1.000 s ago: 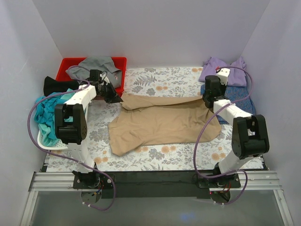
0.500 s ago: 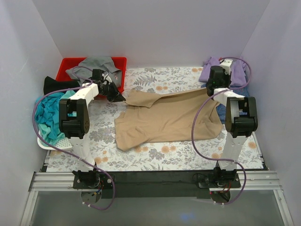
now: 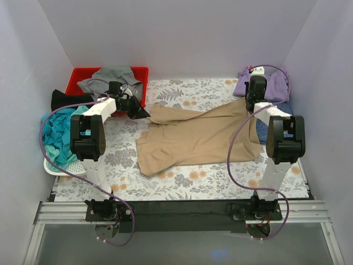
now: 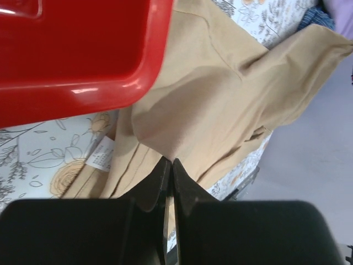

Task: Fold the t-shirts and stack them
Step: Fold the tshirt

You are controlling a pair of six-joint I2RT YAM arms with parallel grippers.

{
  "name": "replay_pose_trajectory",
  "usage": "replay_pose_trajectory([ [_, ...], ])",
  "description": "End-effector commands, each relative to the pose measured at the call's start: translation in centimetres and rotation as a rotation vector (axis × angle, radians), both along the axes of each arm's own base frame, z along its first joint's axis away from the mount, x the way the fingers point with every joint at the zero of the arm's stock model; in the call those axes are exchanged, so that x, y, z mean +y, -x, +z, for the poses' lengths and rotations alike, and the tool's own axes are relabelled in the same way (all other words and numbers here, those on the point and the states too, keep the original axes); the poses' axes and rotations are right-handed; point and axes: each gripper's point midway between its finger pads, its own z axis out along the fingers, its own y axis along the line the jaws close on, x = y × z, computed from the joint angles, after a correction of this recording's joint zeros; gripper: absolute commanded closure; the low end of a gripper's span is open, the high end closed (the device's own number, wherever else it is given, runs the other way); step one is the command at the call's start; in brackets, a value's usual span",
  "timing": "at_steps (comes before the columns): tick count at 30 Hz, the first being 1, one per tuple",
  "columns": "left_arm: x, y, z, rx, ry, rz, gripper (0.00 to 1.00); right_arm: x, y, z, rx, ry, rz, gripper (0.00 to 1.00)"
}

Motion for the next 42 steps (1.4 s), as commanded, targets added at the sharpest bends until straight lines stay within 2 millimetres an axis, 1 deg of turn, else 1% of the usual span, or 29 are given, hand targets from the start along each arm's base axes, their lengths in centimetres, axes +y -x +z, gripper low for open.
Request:
replay_pose_trajectory([
  [1,-1.5,0.2,4.1,-0.079,0.095,-0.049,1.00,2.8,1.4,4.1,-0.054,-0.084,0.103,0.99],
  [2,-1.6,0.7,4.2,-0.076,0.098,-0.051,1.00,3.0,2.6,4.0,-0.039,-0.084,0.095,0.99],
  [4,-1.6,1.2,4.2,-0.073,0.104,-0.056,1.00,2.5,4.0,3.8,-0.022,-0.074,0.048,0.99],
  [5,-1.6,1.6,4.0,-0.067,0.102,-0.056,1.00,2.3,5.3,3.6,-0.002,-0.066,0.024,0.99],
  [7,-1.5,1.9,3.7,-0.063,0.095,-0.055,1.00,1.9,6.7,3.3,0.018,-0.056,-0.021,0.99],
  [8,-1.5,2.1,3.6,-0.057,0.094,-0.057,1.00,1.6,7.7,3.5,0.032,-0.047,-0.045,0.99],
  [9,-1.5,2.2,3.6,-0.056,0.096,-0.058,1.00,1.1,8.6,2.7,0.061,-0.031,-0.071,0.99],
  [11,-1.5,2.3,3.3,-0.048,0.093,-0.056,1.00,0.1,9.8,2.2,0.083,-0.027,-0.144,0.99],
  [12,-1.5,2.3,3.1,-0.043,0.095,-0.057,1.00,-0.6,10.7,1.5,0.115,-0.001,-0.186,0.99],
  [14,-1.6,2.5,3.1,-0.039,0.101,-0.060,1.00,-1.5,11.7,0.7,0.144,0.016,-0.243,0.99],
  [16,-1.5,2.5,3.3,-0.045,0.099,-0.063,1.00,-1.8,12.6,-0.4,0.194,0.025,-0.271,0.99],
  [18,-1.4,2.7,3.0,-0.036,0.088,-0.060,1.00,-1.8,13.2,-1.6,0.237,0.016,-0.296,0.99],
  [22,-1.1,3.7,2.3,-0.012,0.068,-0.071,1.00,-1.7,14.1,-2.7,0.268,-0.018,-0.328,0.99],
  [25,-0.7,4.3,1.6,0.000,0.031,-0.069,1.00,-1.5,14.8,-2.5,0.267,-0.045,-0.335,0.99],
  [27,-0.4,4.9,1.4,0.014,0.012,-0.075,1.00,-1.3,15.2,-2.0,0.261,-0.066,-0.330,0.99],
  [31,0.1,5.7,0.4,0.048,-0.029,-0.058,1.00,-0.7,16.3,-2.2,0.289,-0.101,-0.308,0.99],
  [33,0.5,6.4,-0.2,0.073,-0.054,-0.063,1.00,-0.8,17.1,-2.3,0.309,-0.095,-0.316,0.99],
  [34,0.6,6.7,-0.4,0.078,-0.064,-0.069,0.99,-0.9,17.4,-2.4,0.309,-0.094,-0.321,0.86],
  [35,0.9,6.9,-0.7,0.082,-0.084,-0.067,0.95,-1.0,17.6,-1.8,0.293,-0.092,-0.325,0.76],
  [36,1.0,6.8,-0.1,0.056,-0.089,-0.063,0.86,-1.1,17.7,-1.7,0.285,-0.095,-0.328,0.70],
  [37,1.0,6.1,0.4,0.021,-0.093,-0.053,0.78,-1.0,17.5,-0.8,0.253,-0.101,-0.319,0.51],
  [38,1.1,5.8,0.9,-0.001,-0.095,-0.044,0.72,-0.8,17.3,-0.5,0.237,-0.106,-0.307,0.48],
  [40,0.8,4.3,3.0,-0.075,-0.072,-0.027,0.63,-0.7,16.4,0.7,0.181,-0.125,-0.302,0.45],
  [41,0.7,3.9,3.7,-0.096,-0.066,-0.024,0.61,-0.7,16.1,1.1,0.168,-0.126,-0.297,0.44],
  [42,0.6,3.0,4.8,-0.131,-0.059,-0.019,0.58,-0.6,15.4,1.8,0.142,-0.133,-0.295,0.44],
])
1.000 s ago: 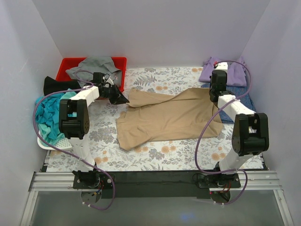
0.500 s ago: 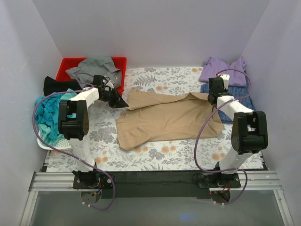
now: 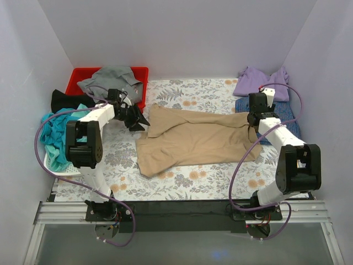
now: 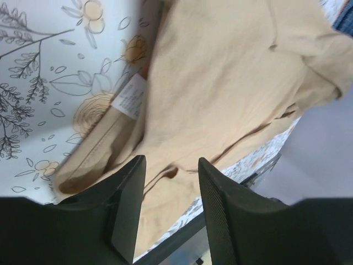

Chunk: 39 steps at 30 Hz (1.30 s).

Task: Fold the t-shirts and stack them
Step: Fold the tshirt

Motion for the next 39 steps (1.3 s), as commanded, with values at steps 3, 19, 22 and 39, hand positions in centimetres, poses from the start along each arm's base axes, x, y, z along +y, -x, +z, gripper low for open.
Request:
replay_pose_trajectory([
  [3,-0.7,-4.8,8.1,-0.271,0.044,0.019,0.57,0.5,-3.1,3.2,-0.151,-0.033,0.002,0.43],
  [19,-3.5,-11.9,3.9,-0.325,0.134,-0.032,0.55,1.0,-8.2,-1.3,-0.136,-0.242,0.038,0.43],
  [22,-4.2,-13.3,1.2,-0.358,-0.053,-0.044,0.55,-0.3,-8.3,-1.1,-0.138,-0.243,0.026,0.43],
  [39,-4.5,-18.1,6.6,-0.742,-0.771,0.091,0.55,1.2,-7.3,-3.4,-0.088,-0.312,0.085,0.43],
])
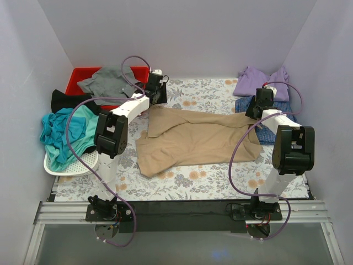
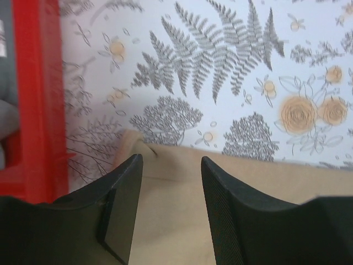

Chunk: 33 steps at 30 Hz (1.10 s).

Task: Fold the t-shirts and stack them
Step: Fold the tshirt

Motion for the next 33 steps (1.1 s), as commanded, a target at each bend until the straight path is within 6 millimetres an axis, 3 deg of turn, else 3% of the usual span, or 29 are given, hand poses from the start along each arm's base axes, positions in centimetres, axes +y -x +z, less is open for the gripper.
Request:
replay_pose_trajectory([
  [1,2.3,-1.9,5.2,-0.158,-0.112,0.108,0.55,0.5,-0.9,0.6,-0.046,-0.032,0.019,0.43],
  [11,4.6,-2.1,2.5,-0.131,-0.255,0.169,0.54,-0.1,-0.2,0.1,-0.029,-0.016,0.004,0.43],
  [24,3.5,-1.8,-2.9,0.007,-0.274,0.095,0.55,-0.6,0.2,0.4,-0.033,-0.004,-0.003,0.43],
  [29,3.6,-1.1,-3.3,0.031,-0.273,0.095,0.57,-1.6,0.6,0.6,-0.033,0.033,-0.046,0.43],
  [33,2.9,-1.3,-2.0,0.016,-0.236,0.080,0.71,-3.4,1.0,1.7,-0.040,0.116,-0.098,0.43],
])
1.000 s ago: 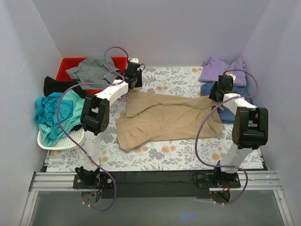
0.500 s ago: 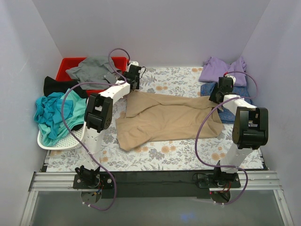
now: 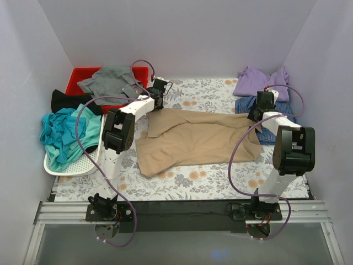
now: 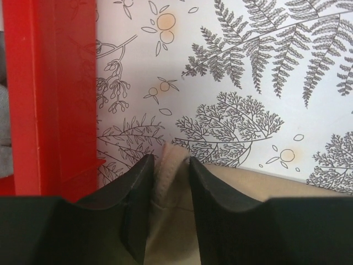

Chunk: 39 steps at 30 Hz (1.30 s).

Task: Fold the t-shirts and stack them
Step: Fold the tshirt

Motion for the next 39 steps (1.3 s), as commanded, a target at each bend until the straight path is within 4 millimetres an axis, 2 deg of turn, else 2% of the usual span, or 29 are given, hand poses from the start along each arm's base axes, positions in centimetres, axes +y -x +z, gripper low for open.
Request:
replay_pose_trajectory([
  [1,-0.7,-0.4,3.6,-0.048,0.043,-0.010,0.77,-2.5,-0.1,3.0,-0.062,0.103,-0.068,0.43],
  [3,-1.0,-0.6,4.1,-0.054,0.056,-0.018,0.84,-2.5,-0.4,3.3,-0.067,0.103,-0.053,0.43],
  [4,-1.1,-0.6,4.4,-0.057,0.061,-0.021,0.91,-2.6,-0.5,3.1,-0.064,0.096,-0.050,0.43],
  [8,-1.3,-0.4,4.3,-0.047,0.078,-0.032,1.00,-1.7,-1.5,1.9,-0.056,0.012,-0.003,0.43],
  [11,-1.4,-0.3,4.1,-0.036,0.084,-0.038,1.00,-0.9,-1.9,0.9,-0.044,-0.054,0.026,0.42],
  [14,-1.3,-0.2,4.1,-0.028,0.094,-0.040,1.00,1.0,-2.4,-0.2,-0.032,-0.168,0.102,0.42],
  [15,-1.4,-0.2,4.2,-0.028,0.101,-0.038,1.00,2.5,-2.5,-0.6,-0.030,-0.239,0.160,0.42],
  [17,-1.2,-0.1,4.2,-0.020,0.112,-0.036,1.00,3.9,-2.7,-1.7,-0.004,-0.320,0.213,0.42],
  [18,-1.2,-0.1,4.4,-0.021,0.118,-0.035,1.00,4.7,-2.3,-2.7,0.025,-0.361,0.231,0.42],
  [21,-0.7,0.0,4.4,-0.015,0.119,-0.031,1.00,5.6,-1.8,-3.5,0.043,-0.404,0.256,0.44],
  [22,-0.7,-0.1,4.6,-0.018,0.120,-0.029,1.00,5.7,-1.7,-3.3,0.037,-0.408,0.262,0.49],
  [23,-0.5,-0.1,4.6,-0.018,0.121,-0.025,1.00,5.5,-1.5,-3.4,0.039,-0.398,0.256,0.57],
  [24,-0.5,-0.1,4.6,-0.018,0.123,-0.026,1.00,5.4,-1.7,-3.2,0.023,-0.388,0.259,0.66],
  [25,-0.4,-0.1,4.7,-0.017,0.126,-0.025,1.00,5.4,-1.8,-2.5,0.002,-0.380,0.268,0.81],
  [26,-0.5,-0.2,5.0,-0.022,0.131,-0.026,1.00,5.3,-1.9,-2.1,-0.014,-0.367,0.274,0.89],
  [28,-0.6,-0.3,5.3,-0.027,0.135,-0.028,1.00,5.2,-2.1,-0.8,-0.065,-0.346,0.287,0.99],
  [30,-0.7,-0.5,5.8,-0.035,0.145,-0.033,1.00,5.0,-1.8,0.3,-0.099,-0.323,0.292,0.99],
  [31,-0.9,-0.5,6.1,-0.032,0.151,-0.037,1.00,4.8,-2.0,1.8,-0.142,-0.301,0.297,0.99],
  [32,-0.9,-0.4,6.3,-0.032,0.151,-0.039,1.00,4.7,-1.8,1.4,-0.138,-0.296,0.290,0.99],
  [33,-1.0,-0.3,6.6,-0.036,0.156,-0.040,1.00,4.5,-1.8,2.9,-0.173,-0.279,0.291,0.99],
  [35,-1.0,-0.3,7.8,-0.055,0.167,-0.042,1.00,4.1,-1.4,3.7,-0.210,-0.248,0.280,0.99],
  [36,-1.1,-0.3,8.1,-0.058,0.172,-0.045,1.00,3.9,-1.2,5.0,-0.245,-0.230,0.279,0.99],
  [37,-1.1,-0.2,8.5,-0.062,0.173,-0.047,1.00,3.8,-0.8,4.9,-0.246,-0.224,0.274,0.99],
  [39,-1.1,-0.1,9.4,-0.078,0.180,-0.048,1.00,3.7,-0.7,6.2,-0.283,-0.202,0.279,0.99],
])
